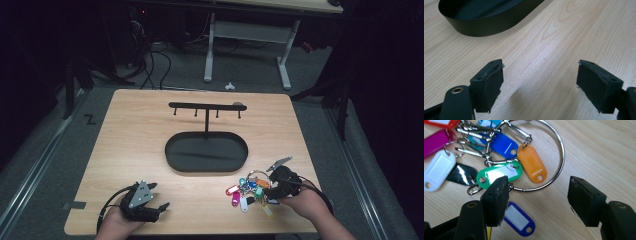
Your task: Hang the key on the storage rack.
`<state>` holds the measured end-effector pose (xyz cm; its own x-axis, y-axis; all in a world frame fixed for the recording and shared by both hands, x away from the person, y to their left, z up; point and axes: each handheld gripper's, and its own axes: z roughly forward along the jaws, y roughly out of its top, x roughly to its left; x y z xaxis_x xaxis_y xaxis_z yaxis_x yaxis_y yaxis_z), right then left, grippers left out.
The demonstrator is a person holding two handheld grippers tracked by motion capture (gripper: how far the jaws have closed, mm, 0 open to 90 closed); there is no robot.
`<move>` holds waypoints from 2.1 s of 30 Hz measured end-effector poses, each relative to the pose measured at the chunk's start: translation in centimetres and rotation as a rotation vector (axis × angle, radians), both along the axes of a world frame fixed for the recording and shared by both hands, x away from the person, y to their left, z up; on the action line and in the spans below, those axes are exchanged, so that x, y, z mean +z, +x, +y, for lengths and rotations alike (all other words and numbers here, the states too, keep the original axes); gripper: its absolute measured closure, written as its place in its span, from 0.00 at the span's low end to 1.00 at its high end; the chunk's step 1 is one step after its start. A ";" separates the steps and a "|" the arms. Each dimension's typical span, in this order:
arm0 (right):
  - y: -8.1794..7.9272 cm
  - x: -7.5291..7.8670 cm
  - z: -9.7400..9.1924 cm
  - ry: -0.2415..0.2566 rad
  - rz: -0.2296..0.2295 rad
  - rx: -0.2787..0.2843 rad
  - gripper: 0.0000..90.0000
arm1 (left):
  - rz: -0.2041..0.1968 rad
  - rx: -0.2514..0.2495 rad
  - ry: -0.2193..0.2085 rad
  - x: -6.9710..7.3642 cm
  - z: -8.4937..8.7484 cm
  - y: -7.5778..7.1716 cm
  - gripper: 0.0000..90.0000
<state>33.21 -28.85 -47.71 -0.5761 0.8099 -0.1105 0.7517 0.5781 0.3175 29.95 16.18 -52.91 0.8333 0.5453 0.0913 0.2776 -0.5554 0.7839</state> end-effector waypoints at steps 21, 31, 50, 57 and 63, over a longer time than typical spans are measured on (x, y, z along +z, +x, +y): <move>3.4 0.6 0.7 -0.065 0.153 0.080 0.34 | 0.003 -0.010 0.007 0.0 0.0 -0.1 0.25; 5.9 0.8 1.0 -0.086 0.141 0.073 0.53 | 0.003 -0.013 0.007 0.0 0.0 -0.1 0.25; 9.0 -0.9 3.1 -0.100 0.206 0.139 0.69 | -0.001 -0.015 0.013 0.0 0.0 -0.1 0.25; 9.2 -1.1 3.6 -0.103 0.217 0.175 0.71 | -0.002 -0.017 0.012 0.0 0.0 -0.1 0.25; 9.3 -1.1 3.4 -0.081 0.248 0.172 0.77 | -0.002 -0.016 0.012 0.0 0.0 -0.1 0.25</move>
